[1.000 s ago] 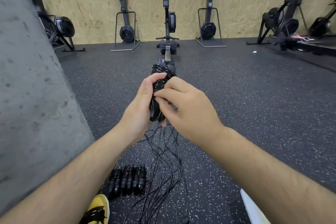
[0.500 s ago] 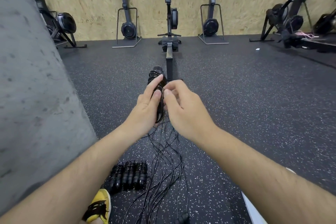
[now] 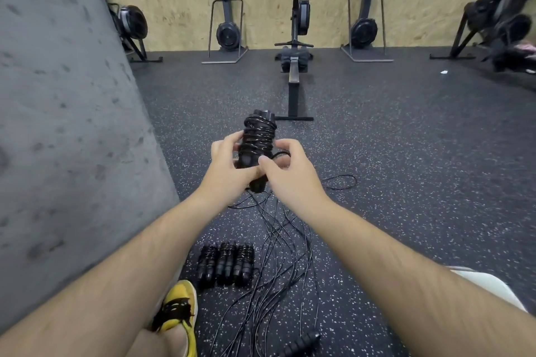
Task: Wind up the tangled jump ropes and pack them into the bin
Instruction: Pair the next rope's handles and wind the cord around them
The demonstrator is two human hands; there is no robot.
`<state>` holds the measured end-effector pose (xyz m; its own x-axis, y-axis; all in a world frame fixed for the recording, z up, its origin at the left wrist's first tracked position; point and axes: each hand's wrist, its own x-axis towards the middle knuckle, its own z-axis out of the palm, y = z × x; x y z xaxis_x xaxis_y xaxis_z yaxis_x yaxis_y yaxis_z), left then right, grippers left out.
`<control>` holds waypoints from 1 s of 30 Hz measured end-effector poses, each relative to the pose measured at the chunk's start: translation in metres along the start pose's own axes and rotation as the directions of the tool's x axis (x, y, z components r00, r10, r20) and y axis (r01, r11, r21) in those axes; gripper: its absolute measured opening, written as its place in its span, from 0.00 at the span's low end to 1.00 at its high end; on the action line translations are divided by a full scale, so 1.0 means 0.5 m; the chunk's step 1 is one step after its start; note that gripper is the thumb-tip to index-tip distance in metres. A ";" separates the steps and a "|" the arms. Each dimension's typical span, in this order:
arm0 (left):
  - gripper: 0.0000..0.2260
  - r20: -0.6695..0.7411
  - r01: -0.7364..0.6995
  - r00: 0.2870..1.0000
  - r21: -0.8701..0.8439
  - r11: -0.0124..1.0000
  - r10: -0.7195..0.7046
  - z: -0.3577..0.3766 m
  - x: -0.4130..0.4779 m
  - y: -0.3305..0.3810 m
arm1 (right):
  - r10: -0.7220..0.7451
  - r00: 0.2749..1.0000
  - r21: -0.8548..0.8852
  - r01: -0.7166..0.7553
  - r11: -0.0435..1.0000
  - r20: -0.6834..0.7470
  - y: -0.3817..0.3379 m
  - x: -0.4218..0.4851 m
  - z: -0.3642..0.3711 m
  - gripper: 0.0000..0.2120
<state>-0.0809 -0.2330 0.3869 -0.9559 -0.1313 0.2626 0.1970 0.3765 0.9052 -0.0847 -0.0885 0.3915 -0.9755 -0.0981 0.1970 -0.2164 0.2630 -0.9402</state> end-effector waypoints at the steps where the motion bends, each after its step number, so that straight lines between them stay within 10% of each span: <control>1: 0.33 -0.003 0.021 1.000 -0.008 1.000 -0.021 -0.010 0.002 -0.015 | 0.021 1.000 0.007 -0.021 1.000 0.009 0.007 0.007 0.015 0.19; 22: 0.28 -0.113 0.587 0.799 -0.072 0.807 -0.591 -0.055 -0.016 -0.650 | 0.447 0.863 -0.288 -0.378 0.880 0.236 0.458 0.092 0.490 0.25; 30: 0.23 -0.064 0.604 0.786 0.289 0.743 -0.615 -0.010 -0.007 -0.889 | 0.542 0.785 -0.479 -0.367 0.797 0.300 0.676 0.098 0.602 0.26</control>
<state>-0.1642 -0.4045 -0.0147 -0.8587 -0.3933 -0.3285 -0.4940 0.4652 0.7346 -0.1933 -0.2935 -0.0001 -0.8709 -0.2228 -0.4381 0.1662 0.7054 -0.6891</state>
